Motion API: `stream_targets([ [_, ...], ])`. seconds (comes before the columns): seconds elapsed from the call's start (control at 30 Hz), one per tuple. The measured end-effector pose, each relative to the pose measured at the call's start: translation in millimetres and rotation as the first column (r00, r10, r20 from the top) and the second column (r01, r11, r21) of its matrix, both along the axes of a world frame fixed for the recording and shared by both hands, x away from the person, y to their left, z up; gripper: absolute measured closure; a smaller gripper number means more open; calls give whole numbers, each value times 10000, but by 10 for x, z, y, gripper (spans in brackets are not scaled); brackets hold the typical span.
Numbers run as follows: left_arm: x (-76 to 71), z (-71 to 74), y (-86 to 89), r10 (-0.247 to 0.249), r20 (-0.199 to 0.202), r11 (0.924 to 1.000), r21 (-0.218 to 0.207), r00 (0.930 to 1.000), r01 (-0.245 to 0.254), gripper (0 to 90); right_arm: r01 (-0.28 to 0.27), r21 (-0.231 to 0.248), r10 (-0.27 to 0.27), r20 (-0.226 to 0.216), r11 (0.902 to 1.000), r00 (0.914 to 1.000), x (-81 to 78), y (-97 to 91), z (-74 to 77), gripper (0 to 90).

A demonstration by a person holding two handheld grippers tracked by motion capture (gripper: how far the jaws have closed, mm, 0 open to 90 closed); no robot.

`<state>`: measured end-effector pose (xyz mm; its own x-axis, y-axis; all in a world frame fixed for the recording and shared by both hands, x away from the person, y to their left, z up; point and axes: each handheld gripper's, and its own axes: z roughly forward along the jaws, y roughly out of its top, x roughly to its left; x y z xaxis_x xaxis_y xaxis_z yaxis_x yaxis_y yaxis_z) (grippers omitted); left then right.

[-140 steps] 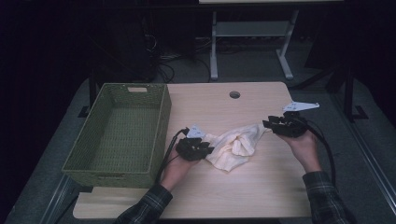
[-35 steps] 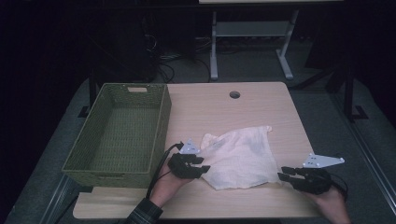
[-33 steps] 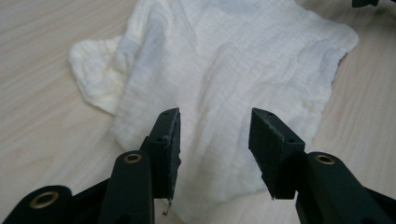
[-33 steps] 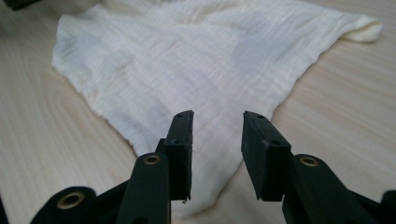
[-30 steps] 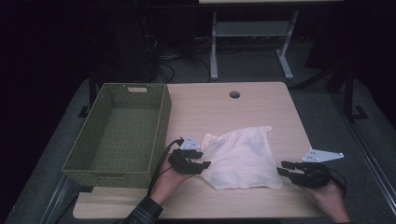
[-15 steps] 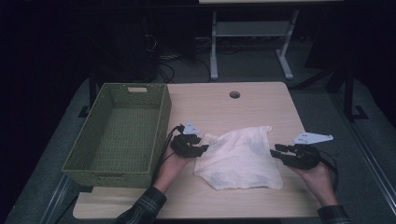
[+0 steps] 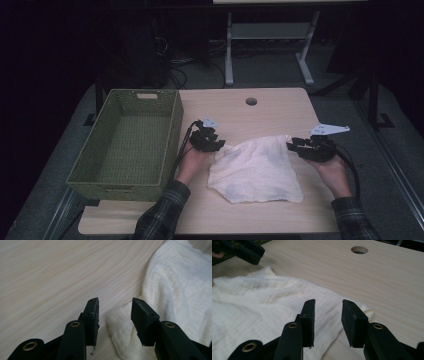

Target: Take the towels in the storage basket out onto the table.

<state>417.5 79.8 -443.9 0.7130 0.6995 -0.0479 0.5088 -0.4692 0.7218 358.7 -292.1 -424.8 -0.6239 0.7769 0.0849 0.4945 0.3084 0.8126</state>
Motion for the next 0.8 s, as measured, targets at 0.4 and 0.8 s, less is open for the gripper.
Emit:
stream_targets([
  [0.4, 89, -181, -92, -166, -329, 9984, 528, 9993, 183, 754, 1016, -604, -1048, -541, 9930, 9930, 569, -129, -51, 649],
  [0.8, 108, -144, -62, 94, -109, 9997, 204, 9999, -92, 868, 1332, -372, -1373, -1519, 9904, 9788, 794, -254, -268, 671],
])
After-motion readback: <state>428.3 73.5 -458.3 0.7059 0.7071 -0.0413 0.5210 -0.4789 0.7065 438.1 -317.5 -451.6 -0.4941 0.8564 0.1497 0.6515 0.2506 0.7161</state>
